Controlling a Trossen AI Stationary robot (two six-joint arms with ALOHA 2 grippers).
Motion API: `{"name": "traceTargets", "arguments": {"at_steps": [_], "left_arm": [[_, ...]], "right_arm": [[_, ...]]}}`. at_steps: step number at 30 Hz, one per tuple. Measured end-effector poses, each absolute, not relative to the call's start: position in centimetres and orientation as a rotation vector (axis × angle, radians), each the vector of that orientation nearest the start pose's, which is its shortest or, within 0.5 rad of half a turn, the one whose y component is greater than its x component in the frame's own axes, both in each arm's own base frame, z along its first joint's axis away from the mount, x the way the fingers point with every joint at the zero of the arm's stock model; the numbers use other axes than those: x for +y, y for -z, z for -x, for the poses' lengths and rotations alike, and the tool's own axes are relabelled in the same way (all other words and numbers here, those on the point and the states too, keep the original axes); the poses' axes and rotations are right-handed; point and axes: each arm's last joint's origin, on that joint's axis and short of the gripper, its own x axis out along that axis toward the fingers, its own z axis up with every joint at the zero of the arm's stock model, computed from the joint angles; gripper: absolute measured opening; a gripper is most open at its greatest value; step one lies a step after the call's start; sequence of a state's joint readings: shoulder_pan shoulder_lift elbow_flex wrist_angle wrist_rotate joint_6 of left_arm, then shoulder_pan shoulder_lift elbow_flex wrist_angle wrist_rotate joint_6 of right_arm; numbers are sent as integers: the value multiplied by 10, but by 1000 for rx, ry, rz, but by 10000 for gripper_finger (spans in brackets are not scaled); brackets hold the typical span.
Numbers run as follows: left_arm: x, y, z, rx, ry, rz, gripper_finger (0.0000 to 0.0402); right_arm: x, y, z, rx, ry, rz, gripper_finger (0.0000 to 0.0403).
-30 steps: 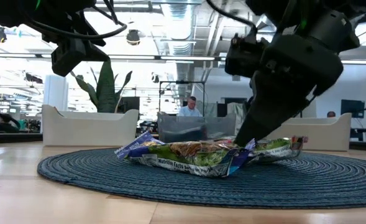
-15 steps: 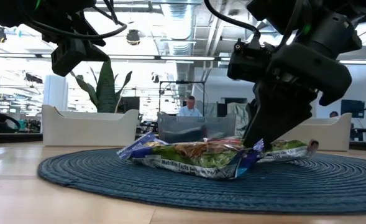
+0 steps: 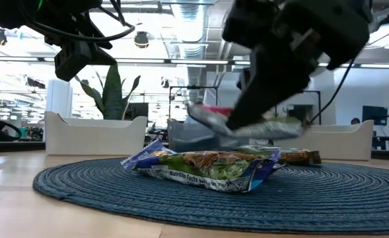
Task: Pick and place Granola Bars by type
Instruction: Put the red granola bar into the black bin
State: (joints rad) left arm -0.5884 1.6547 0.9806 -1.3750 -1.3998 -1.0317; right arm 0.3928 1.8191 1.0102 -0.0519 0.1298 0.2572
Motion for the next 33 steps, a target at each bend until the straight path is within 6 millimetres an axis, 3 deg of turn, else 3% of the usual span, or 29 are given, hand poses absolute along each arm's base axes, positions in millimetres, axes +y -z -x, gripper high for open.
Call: {"name": "traceTargets", "arguments": {"at_steps": [5, 10, 19, 26, 33], "left_arm": [[-108, -196, -213, 660, -886, -841, 198], [-108, -196, -213, 660, -886, -840, 198], [-108, -196, -213, 660, -886, -840, 198], [-108, -196, -213, 661, -886, -840, 198], [-108, -196, -213, 661, -886, -840, 198]], "right_arm": [[129, -172, -348, 861, -93, 155, 43], [103, -190, -360, 901, 38, 330, 43], [13, -208, -381, 964, 229, 435, 43], [-60, -212, -379, 998, 325, 407, 43], [-98, -212, -374, 953, 239, 265, 47]]}}
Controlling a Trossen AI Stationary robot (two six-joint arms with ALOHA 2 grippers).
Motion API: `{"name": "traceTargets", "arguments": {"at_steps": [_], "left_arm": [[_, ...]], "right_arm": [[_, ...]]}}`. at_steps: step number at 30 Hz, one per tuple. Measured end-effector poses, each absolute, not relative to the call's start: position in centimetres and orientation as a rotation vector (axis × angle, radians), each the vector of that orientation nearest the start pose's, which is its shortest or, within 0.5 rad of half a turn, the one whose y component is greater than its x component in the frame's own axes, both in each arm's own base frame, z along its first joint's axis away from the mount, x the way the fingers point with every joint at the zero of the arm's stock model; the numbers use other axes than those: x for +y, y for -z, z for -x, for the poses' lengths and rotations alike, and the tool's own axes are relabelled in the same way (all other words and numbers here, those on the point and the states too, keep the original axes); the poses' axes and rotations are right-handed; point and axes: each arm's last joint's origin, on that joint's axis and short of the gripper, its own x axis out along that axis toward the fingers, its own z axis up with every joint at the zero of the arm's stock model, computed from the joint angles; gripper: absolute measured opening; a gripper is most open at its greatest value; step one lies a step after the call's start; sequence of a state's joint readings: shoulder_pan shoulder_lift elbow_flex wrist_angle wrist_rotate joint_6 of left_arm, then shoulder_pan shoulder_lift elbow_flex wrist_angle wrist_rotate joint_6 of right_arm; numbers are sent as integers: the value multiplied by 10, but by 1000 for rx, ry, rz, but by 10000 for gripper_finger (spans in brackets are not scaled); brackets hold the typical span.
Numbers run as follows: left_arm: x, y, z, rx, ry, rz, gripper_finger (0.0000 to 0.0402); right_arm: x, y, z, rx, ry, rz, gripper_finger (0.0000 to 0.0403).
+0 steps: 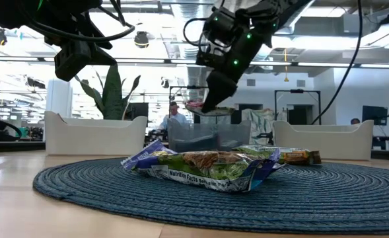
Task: Pick and place Granola Bars by type
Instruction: Put the red granola bar into the black bin, then put the top purple granola bar into the gray bin
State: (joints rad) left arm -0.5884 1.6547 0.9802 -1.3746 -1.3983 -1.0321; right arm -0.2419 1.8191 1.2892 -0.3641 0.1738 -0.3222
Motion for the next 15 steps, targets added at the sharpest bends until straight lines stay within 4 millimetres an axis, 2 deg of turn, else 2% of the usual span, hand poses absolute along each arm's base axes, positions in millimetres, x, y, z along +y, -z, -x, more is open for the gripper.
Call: {"name": "traceTargets", "arguments": {"at_steps": [6, 11, 15], "left_arm": [[-108, -196, -213, 663, -886, -839, 198], [-108, -196, -213, 666, -886, -837, 198], [-108, -196, -213, 666, -886, -837, 198]], "right_arm": [[-108, -213, -373, 931, 265, 219, 77], [-111, -213, -372, 931, 280, 202, 135], [-104, -217, -371, 934, 267, 210, 182]]}}
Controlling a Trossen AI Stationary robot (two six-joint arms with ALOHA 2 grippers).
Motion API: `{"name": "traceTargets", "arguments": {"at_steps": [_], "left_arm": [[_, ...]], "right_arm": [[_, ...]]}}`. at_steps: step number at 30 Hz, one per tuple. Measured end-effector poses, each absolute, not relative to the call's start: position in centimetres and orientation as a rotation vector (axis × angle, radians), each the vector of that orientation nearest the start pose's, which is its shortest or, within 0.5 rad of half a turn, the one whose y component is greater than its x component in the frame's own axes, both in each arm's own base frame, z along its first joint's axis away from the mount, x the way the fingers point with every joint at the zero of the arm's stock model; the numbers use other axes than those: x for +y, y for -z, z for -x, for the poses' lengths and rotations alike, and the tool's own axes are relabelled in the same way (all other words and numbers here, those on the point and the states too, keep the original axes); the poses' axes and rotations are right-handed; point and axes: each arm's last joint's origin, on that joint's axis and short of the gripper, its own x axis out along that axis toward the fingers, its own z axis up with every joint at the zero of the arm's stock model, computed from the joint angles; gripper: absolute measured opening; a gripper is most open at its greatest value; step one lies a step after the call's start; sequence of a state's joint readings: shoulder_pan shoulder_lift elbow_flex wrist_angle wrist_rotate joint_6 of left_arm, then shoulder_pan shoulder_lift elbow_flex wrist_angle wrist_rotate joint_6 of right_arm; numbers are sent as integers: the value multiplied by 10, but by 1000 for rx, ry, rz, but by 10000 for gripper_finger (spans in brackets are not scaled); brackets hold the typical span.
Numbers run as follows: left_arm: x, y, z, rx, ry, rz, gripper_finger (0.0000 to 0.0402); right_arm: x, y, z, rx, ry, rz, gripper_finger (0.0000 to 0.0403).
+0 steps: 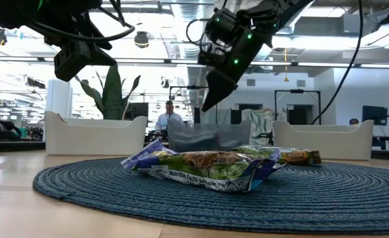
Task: Pick and place Granola Bars by type
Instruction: Put the top purple granola bar into the gray bin
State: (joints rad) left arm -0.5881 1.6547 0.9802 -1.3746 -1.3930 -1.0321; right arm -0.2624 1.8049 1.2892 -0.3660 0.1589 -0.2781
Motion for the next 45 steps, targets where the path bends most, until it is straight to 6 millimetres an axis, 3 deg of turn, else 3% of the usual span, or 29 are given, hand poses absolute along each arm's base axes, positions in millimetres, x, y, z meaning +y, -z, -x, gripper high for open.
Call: {"name": "traceTargets", "arguments": {"at_steps": [8, 20, 25, 31, 45], "left_arm": [[-108, -195, -213, 677, -885, -826, 198], [-111, -193, -217, 685, -865, -835, 198], [-112, -195, -219, 611, -870, -919, 198], [-113, -197, -221, 557, -873, -1000, 198], [-112, -196, -224, 559, -879, -1021, 198]], "right_arm": [[-71, -241, -357, 971, 233, 218, 219], [41, -251, -334, 1073, 23, 251, 193], [76, -247, -320, 1119, 55, 340, 179], [90, -234, -295, 1059, 140, 325, 164], [79, -177, -253, 777, 174, 131, 153]]}}
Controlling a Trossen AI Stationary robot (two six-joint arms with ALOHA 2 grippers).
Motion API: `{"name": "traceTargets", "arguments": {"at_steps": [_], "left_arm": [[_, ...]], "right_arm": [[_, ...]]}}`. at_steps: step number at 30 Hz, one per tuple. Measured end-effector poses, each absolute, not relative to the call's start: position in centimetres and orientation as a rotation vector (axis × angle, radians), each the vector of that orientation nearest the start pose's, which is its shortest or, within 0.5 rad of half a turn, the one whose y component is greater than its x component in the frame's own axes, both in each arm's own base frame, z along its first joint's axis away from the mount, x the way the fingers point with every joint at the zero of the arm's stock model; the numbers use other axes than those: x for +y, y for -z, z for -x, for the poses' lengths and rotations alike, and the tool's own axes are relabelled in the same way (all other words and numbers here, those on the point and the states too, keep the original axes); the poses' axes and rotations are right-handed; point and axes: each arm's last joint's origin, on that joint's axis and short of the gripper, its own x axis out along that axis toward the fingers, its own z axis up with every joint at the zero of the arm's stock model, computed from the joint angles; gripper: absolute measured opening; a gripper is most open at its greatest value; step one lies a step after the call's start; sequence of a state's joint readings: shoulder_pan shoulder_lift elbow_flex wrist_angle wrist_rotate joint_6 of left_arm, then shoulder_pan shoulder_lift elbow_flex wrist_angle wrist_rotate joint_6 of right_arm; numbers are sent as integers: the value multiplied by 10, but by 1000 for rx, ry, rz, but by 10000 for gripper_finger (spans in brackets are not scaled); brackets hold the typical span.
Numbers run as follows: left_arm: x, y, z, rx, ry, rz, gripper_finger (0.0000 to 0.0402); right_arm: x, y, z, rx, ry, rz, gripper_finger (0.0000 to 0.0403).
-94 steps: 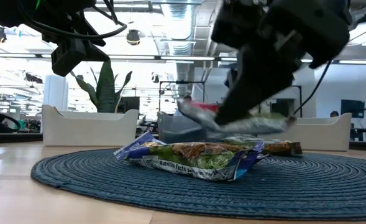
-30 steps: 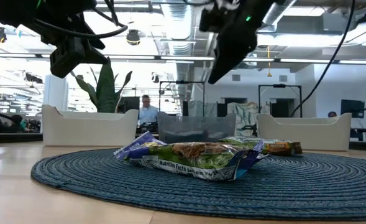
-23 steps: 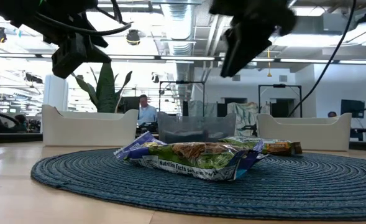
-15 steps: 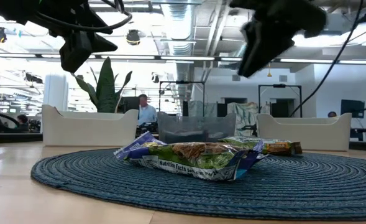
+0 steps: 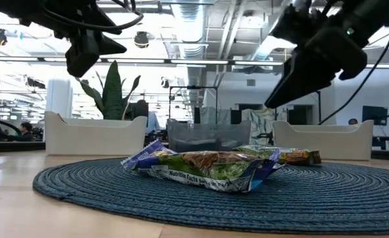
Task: Pick and place Granola Bars by type
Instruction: Put the top purple granola bar into the gray bin
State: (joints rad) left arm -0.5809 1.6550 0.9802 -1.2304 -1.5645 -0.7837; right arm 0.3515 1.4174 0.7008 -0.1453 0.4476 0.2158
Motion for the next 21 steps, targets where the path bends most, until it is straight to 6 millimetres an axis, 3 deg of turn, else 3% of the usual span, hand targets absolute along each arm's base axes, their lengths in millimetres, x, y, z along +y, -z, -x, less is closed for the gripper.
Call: {"name": "traceTargets", "arguments": {"at_steps": [9, 21], "left_arm": [[-113, -192, -229, 631, -866, -950, 198], [-118, -189, -238, 674, -825, -946, 198]], "right_arm": [[79, -150, -251, 769, 186, 100, 157], [92, -154, -246, 704, 260, 190, 145]]}}
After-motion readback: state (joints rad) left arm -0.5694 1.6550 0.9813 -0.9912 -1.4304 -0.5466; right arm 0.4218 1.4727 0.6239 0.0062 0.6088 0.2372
